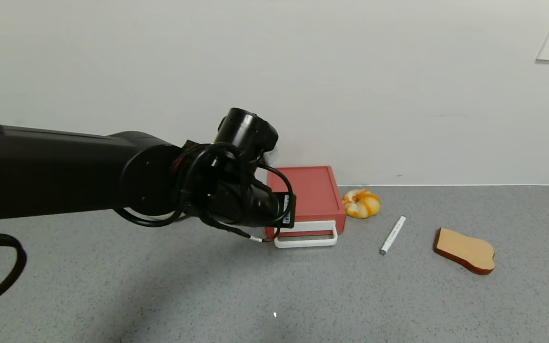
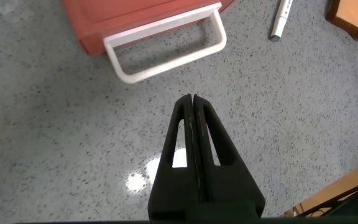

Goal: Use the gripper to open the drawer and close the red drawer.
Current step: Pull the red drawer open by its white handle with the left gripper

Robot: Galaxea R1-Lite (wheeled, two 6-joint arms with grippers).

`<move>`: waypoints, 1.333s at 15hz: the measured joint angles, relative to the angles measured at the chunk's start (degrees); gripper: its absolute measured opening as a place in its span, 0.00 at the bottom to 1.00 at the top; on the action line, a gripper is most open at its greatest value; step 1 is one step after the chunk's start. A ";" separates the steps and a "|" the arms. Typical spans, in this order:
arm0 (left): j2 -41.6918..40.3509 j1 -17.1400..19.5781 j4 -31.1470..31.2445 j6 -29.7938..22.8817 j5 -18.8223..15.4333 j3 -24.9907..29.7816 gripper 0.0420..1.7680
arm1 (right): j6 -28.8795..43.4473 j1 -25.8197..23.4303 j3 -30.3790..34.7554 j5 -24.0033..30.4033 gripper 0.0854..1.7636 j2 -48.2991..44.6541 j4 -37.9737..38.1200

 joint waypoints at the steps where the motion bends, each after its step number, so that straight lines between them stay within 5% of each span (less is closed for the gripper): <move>1: 1.34 -0.13 -0.02 -0.44 -0.34 -1.07 0.04 | 0.00 0.00 0.00 0.00 0.97 0.00 0.00; 6: 9.42 0.22 0.20 -3.15 -7.07 -8.36 0.04 | -0.02 0.00 0.00 0.00 0.97 0.00 0.00; 20: 24.64 -0.07 -0.50 -5.36 -6.61 -19.77 0.04 | 0.00 0.00 0.00 0.00 0.97 0.00 -0.02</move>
